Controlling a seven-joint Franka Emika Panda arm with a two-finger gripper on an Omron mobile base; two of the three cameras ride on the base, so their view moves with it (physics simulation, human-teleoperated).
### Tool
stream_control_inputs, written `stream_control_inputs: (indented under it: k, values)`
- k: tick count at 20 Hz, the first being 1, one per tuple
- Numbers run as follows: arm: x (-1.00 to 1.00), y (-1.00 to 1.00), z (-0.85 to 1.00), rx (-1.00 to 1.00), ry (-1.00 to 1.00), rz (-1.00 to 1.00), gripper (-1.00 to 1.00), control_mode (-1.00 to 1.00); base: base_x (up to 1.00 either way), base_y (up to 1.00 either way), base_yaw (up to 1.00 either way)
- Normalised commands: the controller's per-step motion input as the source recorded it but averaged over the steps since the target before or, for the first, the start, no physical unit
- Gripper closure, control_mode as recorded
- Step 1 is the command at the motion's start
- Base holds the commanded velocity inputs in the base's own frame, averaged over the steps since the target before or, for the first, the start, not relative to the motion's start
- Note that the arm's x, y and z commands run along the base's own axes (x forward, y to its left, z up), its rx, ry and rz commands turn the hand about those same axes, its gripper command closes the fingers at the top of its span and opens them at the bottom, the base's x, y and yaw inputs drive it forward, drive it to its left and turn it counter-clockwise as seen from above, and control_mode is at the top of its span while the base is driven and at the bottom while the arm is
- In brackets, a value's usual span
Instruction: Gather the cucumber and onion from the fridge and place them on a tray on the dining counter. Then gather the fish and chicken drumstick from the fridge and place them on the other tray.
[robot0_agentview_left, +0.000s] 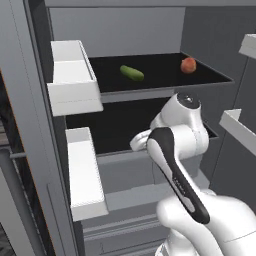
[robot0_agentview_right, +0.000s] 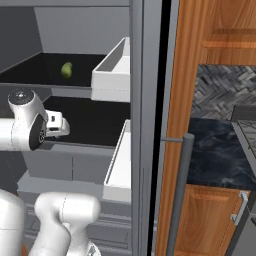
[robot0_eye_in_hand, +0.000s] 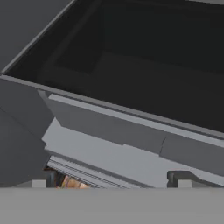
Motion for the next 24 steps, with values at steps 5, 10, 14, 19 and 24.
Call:
stream_control_inputs:
  k: [5, 10, 14, 19, 24]
  values:
    - [0.28, 0.02, 0.81, 0.0, -0.14, 0.0, -1.0, -1.0, 0.0, 0.0, 0.0]
    - [0.15, 0.02, 0.81, 0.0, -0.12, 0.0, -1.0, -1.0, 0.0, 0.0, 0.0]
    - [0.25, 0.0, 0.73, 0.0, -0.11, 0.0, -1.0, -1.0, 0.0, 0.0, 0.0]
    - [0.46, 0.0, 0.49, 0.0, -0.1, 0.0, -1.0, -1.0, 0.0, 0.0, 0.0]
    - [0.6, 0.0, 0.2, -0.01, -0.04, 0.0, -1.0, -1.0, 0.0, 0.0, 0.0]
